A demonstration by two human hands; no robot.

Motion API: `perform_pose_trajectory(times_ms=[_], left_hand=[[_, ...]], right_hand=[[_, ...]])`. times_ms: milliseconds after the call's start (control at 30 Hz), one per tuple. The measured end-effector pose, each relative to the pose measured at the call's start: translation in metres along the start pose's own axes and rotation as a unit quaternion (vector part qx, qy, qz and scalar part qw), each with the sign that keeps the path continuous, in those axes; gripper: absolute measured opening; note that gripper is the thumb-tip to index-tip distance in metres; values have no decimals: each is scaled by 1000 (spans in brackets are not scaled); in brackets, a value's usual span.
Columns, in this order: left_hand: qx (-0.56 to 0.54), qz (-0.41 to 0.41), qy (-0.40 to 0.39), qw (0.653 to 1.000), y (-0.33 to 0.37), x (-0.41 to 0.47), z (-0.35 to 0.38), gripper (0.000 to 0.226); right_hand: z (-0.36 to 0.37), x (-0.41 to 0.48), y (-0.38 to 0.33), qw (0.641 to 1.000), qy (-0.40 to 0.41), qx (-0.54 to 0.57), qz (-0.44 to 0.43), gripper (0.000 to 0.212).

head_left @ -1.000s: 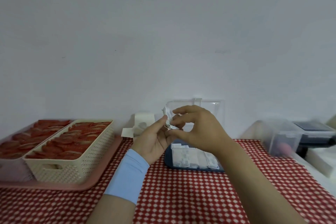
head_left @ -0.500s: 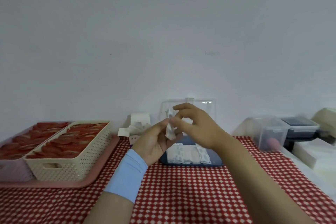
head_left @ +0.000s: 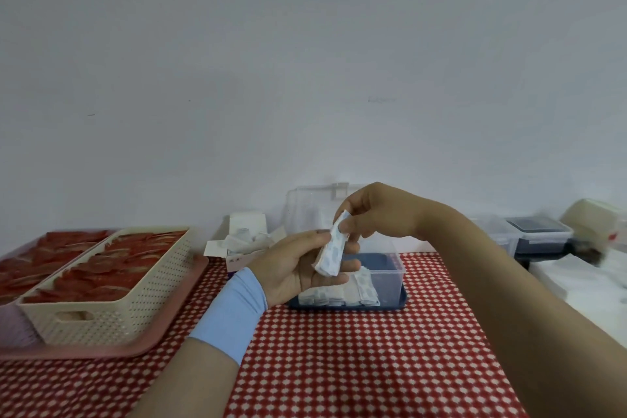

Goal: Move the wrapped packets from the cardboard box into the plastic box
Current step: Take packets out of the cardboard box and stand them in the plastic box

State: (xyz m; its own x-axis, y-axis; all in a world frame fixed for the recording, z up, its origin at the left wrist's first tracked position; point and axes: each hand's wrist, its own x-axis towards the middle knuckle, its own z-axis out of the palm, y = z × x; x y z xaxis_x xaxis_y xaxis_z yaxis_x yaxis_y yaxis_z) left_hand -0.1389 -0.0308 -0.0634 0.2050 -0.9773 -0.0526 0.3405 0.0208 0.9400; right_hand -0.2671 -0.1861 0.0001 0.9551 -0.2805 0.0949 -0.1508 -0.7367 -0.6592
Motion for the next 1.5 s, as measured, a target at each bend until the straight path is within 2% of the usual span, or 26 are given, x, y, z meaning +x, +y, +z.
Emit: perform_pose_trajectory(times_ms=[100, 200, 367, 500, 533, 633, 733, 833, 867, 967, 1167, 1333, 1500], left_hand=[[147, 27, 76, 986, 3, 15, 3, 22], [325, 78, 165, 928, 5, 35, 9, 9], [453, 104, 177, 867, 2, 65, 14, 9], [443, 75, 144, 882, -9, 89, 9, 8], [473, 62, 129, 869, -12, 95, 7, 11], [596, -15, 59, 801, -19, 107, -1, 28], [663, -91, -39, 742, -27, 114, -2, 54], [717, -136, -94, 678, -36, 120, -1, 49], [725, -141, -95, 667, -39, 122, -2, 48], [719, -149, -81, 674, -47, 129, -7, 47], [725, -132, -88, 670, -52, 135, -13, 27], [727, -131, -83, 669, -52, 135, -14, 50], [722, -115, -91, 676, -55, 134, -15, 22]], right_hand=[[-6, 2, 11, 998, 46, -22, 21, 11], [-10, 6, 25, 995, 79, -53, 31, 10], [-17, 13, 49, 995, 63, -55, 63, 9], [-23, 19, 70, 988, 86, -102, 73, 12], [-24, 22, 76, 984, 94, -128, 82, 12], [-21, 28, 89, 969, 73, -204, 116, 15], [-6, 40, 102, 954, 26, -265, 136, 15], [7, 50, 108, 944, -24, -289, 158, 16], [11, 53, 110, 940, -43, -295, 165, 17], [22, 59, 117, 919, -71, -345, 179, 21], [34, 64, 120, 873, -58, -433, 215, 17], [49, 64, 126, 851, -37, -464, 243, 6], [54, 69, 129, 851, -31, -446, 277, 8]])
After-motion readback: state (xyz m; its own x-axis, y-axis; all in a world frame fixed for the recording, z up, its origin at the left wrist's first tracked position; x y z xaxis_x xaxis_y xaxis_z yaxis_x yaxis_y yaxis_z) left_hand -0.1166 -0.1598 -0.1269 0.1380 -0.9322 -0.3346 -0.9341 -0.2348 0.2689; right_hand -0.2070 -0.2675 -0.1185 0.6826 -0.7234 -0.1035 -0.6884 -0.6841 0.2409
